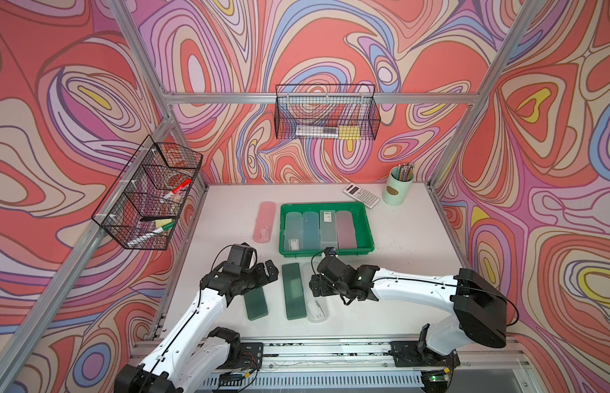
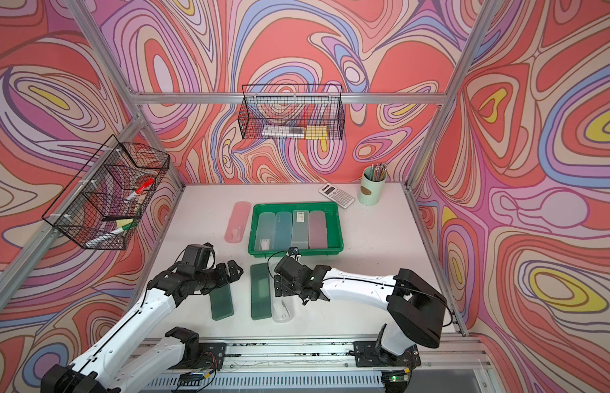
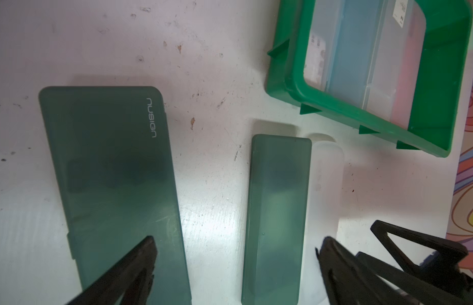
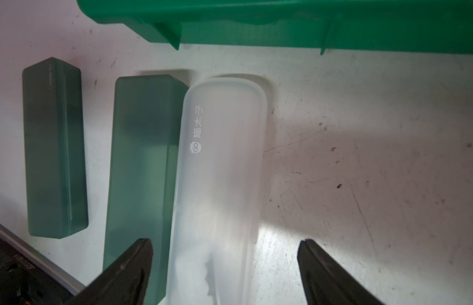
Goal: Put the pencil case into the storage box
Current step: Pick up the pencil case from the center of the board.
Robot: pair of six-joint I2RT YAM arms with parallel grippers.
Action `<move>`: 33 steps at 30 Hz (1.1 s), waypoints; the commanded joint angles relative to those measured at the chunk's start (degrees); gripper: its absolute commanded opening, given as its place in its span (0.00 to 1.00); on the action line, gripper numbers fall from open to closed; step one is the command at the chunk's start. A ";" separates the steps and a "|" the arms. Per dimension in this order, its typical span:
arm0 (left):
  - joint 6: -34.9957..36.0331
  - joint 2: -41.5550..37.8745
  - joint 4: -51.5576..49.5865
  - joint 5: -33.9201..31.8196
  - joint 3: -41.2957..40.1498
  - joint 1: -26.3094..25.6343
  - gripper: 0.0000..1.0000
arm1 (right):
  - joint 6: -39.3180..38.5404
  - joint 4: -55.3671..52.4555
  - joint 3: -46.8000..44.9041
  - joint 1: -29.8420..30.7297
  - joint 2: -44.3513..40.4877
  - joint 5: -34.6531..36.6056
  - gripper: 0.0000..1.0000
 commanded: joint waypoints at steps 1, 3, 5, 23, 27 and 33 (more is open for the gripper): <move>-0.83 -2.61 -1.56 -0.04 -0.35 -0.04 0.99 | 1.78 -0.25 -0.25 1.47 2.89 1.72 0.88; -0.97 -3.01 -1.44 -0.07 -0.20 -0.05 0.99 | 1.82 -0.84 0.97 2.55 5.00 1.80 0.88; -0.84 -2.60 -1.49 0.14 0.19 -0.05 0.99 | 1.69 -1.18 2.45 3.58 6.89 1.69 0.88; -0.35 -1.12 -1.60 1.13 1.06 -0.05 0.99 | 6.26 -10.94 -0.14 4.98 5.99 9.19 0.89; -0.70 -1.22 -1.43 1.55 1.11 -0.04 0.99 | 4.27 -9.48 -3.60 4.97 -0.06 8.64 0.91; -1.04 -1.90 -2.00 1.84 1.66 -0.05 0.99 | 1.48 -11.38 -5.12 5.03 -8.57 8.24 0.98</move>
